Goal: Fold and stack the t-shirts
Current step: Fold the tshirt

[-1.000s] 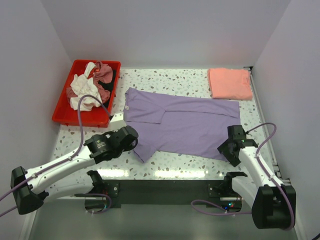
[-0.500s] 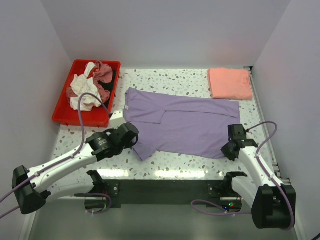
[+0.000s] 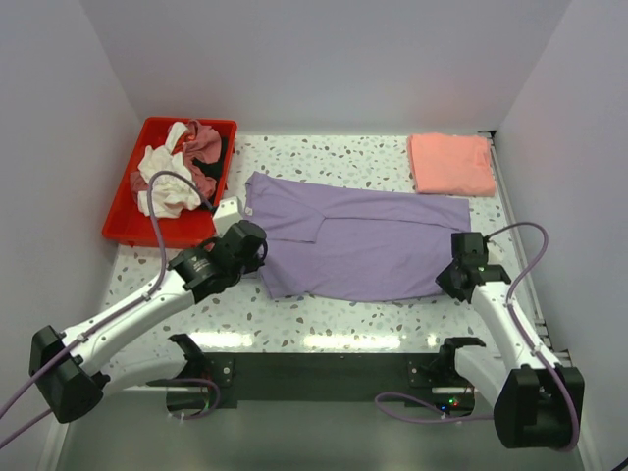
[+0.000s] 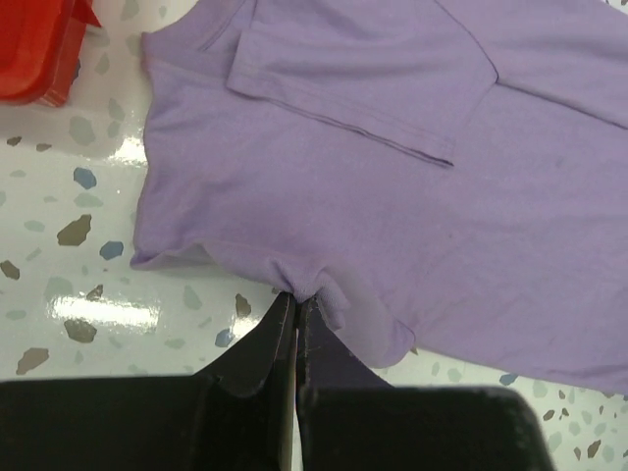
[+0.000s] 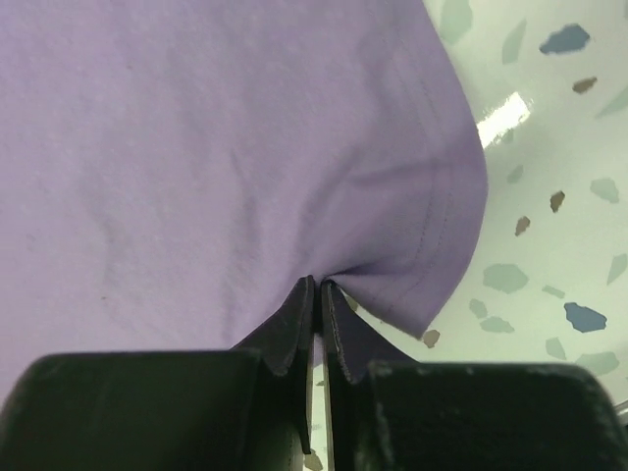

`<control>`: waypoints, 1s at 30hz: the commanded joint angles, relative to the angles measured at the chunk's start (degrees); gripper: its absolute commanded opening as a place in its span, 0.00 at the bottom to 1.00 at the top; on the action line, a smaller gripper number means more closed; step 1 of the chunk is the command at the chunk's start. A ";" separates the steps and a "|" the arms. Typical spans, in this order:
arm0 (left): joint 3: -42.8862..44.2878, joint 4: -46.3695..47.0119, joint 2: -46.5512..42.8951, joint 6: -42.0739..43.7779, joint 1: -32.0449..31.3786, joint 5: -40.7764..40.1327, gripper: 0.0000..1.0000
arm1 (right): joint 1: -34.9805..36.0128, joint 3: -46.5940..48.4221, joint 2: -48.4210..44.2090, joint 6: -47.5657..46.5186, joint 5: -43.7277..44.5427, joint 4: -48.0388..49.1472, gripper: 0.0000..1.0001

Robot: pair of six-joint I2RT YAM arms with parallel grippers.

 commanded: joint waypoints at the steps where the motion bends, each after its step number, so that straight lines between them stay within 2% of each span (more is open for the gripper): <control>1: 4.37 7.05 2.14 5.10 2.40 1.04 0.00 | -0.22 5.76 3.45 -3.73 -0.15 4.15 0.03; 10: 12.37 9.42 12.25 8.62 8.03 -0.46 0.00 | -0.22 13.24 12.95 -6.02 -0.15 8.20 0.00; 16: 15.54 13.02 19.01 11.00 12.60 3.14 0.00 | -0.31 17.28 17.25 -6.81 3.89 9.34 0.01; 30: 22.48 18.65 27.28 15.56 21.39 9.29 0.00 | -0.93 24.93 26.66 -7.52 4.33 12.15 0.01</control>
